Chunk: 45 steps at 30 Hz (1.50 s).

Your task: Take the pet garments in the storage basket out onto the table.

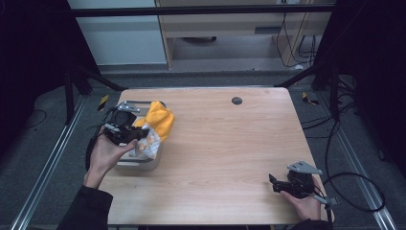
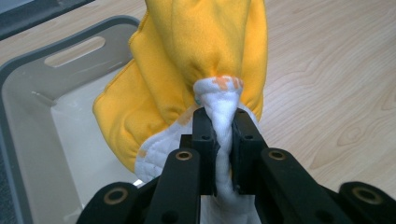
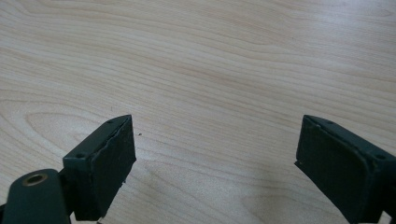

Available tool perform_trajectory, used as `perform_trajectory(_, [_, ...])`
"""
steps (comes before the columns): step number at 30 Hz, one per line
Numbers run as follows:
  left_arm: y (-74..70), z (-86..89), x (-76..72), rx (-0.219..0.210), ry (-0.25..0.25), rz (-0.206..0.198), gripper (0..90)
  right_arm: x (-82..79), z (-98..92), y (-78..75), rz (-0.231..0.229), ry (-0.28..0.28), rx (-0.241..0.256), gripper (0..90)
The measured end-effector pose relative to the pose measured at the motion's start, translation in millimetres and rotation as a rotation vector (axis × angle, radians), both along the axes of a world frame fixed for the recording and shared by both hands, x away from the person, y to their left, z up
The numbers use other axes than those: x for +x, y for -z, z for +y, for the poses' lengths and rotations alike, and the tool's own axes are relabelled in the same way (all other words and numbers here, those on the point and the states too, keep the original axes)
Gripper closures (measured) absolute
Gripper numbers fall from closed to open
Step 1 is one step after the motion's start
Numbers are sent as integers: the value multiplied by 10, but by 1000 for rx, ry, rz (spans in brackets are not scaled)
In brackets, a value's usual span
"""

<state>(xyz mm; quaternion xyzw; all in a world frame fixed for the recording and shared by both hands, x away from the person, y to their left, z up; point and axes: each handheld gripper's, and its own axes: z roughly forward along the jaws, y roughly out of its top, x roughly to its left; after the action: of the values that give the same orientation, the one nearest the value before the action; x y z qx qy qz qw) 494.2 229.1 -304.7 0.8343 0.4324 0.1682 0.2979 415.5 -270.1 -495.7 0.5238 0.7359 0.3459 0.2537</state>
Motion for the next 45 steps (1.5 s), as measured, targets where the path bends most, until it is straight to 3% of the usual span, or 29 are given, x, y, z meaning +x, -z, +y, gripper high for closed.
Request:
perform_trajectory(19, [-35, -384, -105, 13, 129, 11, 821, 0, -10, -5, -5, 2, -2, 117])
perform_trajectory(33, [52, -645, -106, 33, 196, 24, 822, -2, -14, -11, -13, 0, 0, 117])
perform_trajectory(45, [191, -828, -75, 26, 233, 39, 821, -2, -20, -14, -17, 0, 0, 114])
